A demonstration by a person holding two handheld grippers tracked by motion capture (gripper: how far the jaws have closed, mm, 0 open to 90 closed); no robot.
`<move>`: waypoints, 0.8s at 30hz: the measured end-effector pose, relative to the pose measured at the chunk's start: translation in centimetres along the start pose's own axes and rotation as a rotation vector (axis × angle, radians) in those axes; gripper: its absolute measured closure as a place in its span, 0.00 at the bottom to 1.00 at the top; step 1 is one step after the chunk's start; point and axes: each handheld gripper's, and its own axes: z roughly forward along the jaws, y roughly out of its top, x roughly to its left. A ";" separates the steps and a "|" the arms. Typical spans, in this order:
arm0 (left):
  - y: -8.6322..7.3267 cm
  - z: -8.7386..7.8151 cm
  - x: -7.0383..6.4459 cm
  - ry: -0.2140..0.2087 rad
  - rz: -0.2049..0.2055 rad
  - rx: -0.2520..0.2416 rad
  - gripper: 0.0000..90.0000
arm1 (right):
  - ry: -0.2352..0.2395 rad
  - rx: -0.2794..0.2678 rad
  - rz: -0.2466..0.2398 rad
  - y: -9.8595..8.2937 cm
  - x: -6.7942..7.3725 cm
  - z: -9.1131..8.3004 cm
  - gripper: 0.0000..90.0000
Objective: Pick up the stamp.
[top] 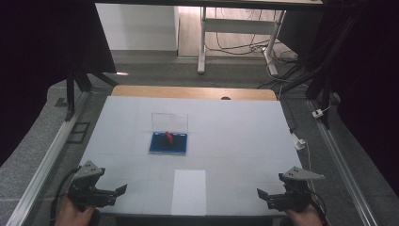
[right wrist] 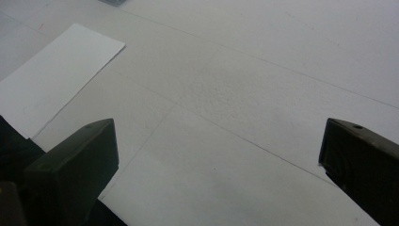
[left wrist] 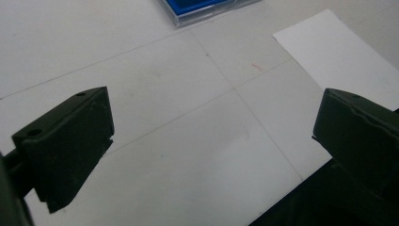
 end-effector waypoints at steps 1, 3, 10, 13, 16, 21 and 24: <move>0.0 0.1 0.1 -0.016 0.008 -0.003 0.00 | 0.001 0.000 -0.003 0.0 0.0 0.0 0.00; 0.1 0.4 0.2 -0.041 0.015 -0.003 0.00 | 0.003 0.000 -0.007 0.0 0.1 0.1 0.00; 0.6 1.2 0.2 -0.065 0.051 -0.016 0.00 | 0.012 0.009 -0.017 0.0 0.1 0.1 0.00; 0.9 1.5 0.2 -0.078 0.061 -0.028 0.00 | 0.015 0.009 -0.020 0.0 0.2 0.2 0.00; 1.1 1.7 0.3 -0.084 0.069 -0.040 0.00 | 0.018 0.017 -0.021 0.1 0.2 0.2 0.00; 1.5 2.5 0.7 -0.108 0.069 -0.071 0.00 | 0.021 0.019 -0.021 0.1 0.2 0.3 0.00; 2.0 3.2 0.7 -0.118 0.072 -0.074 0.00 | 0.021 0.021 -0.022 0.1 0.2 0.3 0.00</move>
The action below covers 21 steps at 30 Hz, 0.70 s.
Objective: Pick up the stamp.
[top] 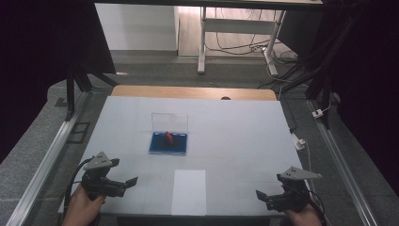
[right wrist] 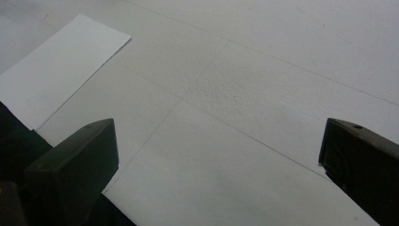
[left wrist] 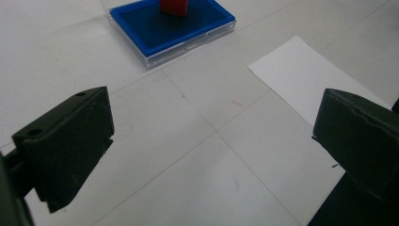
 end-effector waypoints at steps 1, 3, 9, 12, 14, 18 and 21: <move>0.0 0.0 0.0 0.000 0.000 0.000 0.00 | 0.000 -0.001 0.000 0.0 0.0 0.0 0.00; 0.2 0.4 0.0 -0.003 0.004 0.002 0.00 | 0.000 0.000 0.000 0.0 0.0 0.0 0.00; 1.5 1.6 0.3 0.027 0.034 -0.001 0.00 | -0.001 0.004 -0.003 0.0 0.0 0.0 0.00; 2.1 2.3 0.4 0.030 0.040 0.006 0.00 | -0.001 0.006 -0.007 0.0 0.0 0.0 0.00; 2.3 2.5 0.5 0.026 0.041 0.008 0.00 | 0.002 0.005 -0.007 0.0 0.0 0.1 0.00; 3.2 3.3 0.6 0.036 0.053 0.026 0.00 | 0.003 0.006 -0.006 0.0 0.0 0.1 0.00; 4.1 4.1 0.8 0.045 0.069 0.030 0.00 | 0.003 0.006 -0.007 0.0 0.1 0.1 0.00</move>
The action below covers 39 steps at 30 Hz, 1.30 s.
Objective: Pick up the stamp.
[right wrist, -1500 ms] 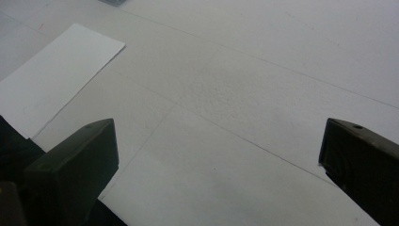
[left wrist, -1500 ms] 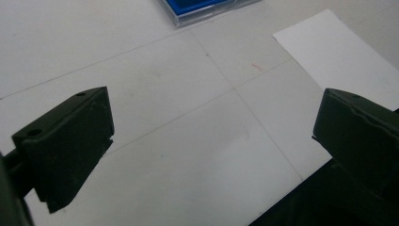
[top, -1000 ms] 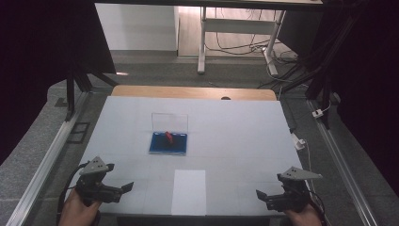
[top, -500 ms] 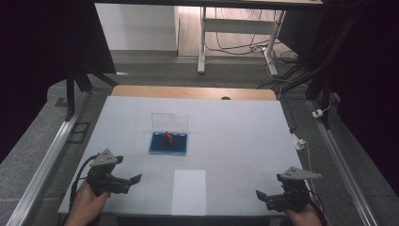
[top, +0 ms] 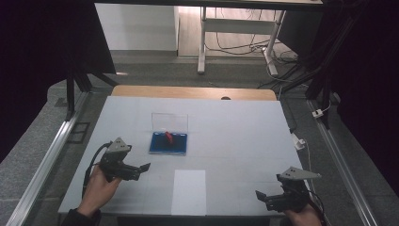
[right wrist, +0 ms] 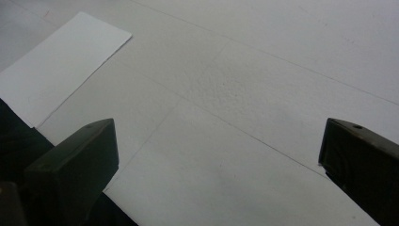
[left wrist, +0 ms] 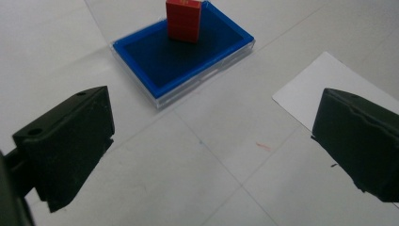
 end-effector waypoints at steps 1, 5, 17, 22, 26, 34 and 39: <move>0.2 0.2 0.1 0.002 0.003 0.003 0.00 | -0.001 0.000 -0.001 0.0 0.0 0.0 0.00; 0.9 1.1 0.3 -0.001 0.014 0.009 0.00 | -0.001 0.005 -0.006 0.0 0.0 0.0 0.00; 3.2 3.6 0.9 -0.013 0.036 0.011 0.00 | 0.002 0.013 -0.017 0.0 0.1 0.1 0.00; 4.1 4.8 1.1 -0.025 0.061 0.018 0.00 | 0.003 0.014 -0.020 0.0 0.1 0.1 0.00; 4.9 6.3 1.3 -0.047 0.069 0.037 0.00 | 0.002 0.016 -0.022 0.0 0.1 0.1 0.00; 5.8 8.4 1.9 -0.051 0.071 0.059 0.00 | 0.004 0.021 -0.023 0.0 0.2 0.2 0.00; 6.3 9.7 2.2 -0.041 0.086 0.076 0.00 | 0.004 0.023 -0.024 0.0 0.2 0.2 0.00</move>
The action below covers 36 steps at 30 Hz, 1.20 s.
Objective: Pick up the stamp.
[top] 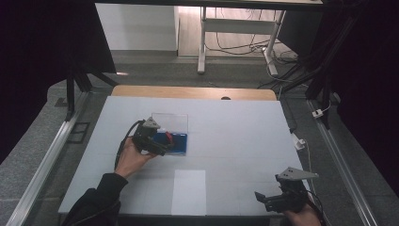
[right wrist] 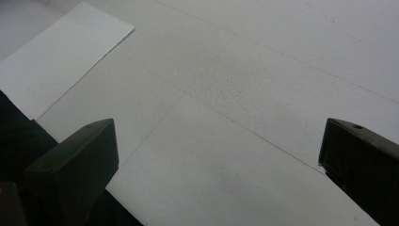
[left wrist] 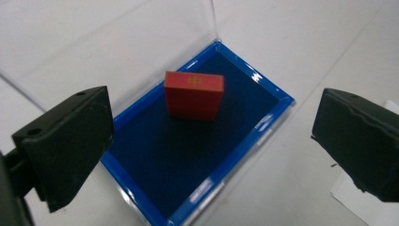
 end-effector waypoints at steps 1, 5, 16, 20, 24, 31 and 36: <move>0.1 0.2 0.1 0.004 0.002 0.006 0.00 | 0.000 0.000 0.000 0.0 0.0 0.0 0.00; 0.6 1.1 0.3 0.034 0.011 0.015 0.06 | -0.004 0.006 -0.001 0.0 0.0 0.0 0.00; 1.1 1.8 0.7 0.021 0.036 0.042 0.43 | -0.005 0.010 -0.010 0.0 0.1 0.0 0.00; 1.1 2.0 0.6 0.017 0.056 0.064 0.54 | -0.005 0.008 -0.009 0.0 0.1 0.1 0.00; 1.2 2.0 0.4 0.032 0.068 0.077 0.64 | -0.006 0.010 -0.010 0.0 0.1 0.0 0.00; 1.3 1.8 0.2 0.036 0.069 0.072 0.65 | -0.007 0.007 -0.013 0.0 0.1 0.0 0.00; 1.6 0.8 0.3 0.003 0.045 0.045 0.65 | -0.005 0.004 -0.013 0.0 0.1 0.0 0.00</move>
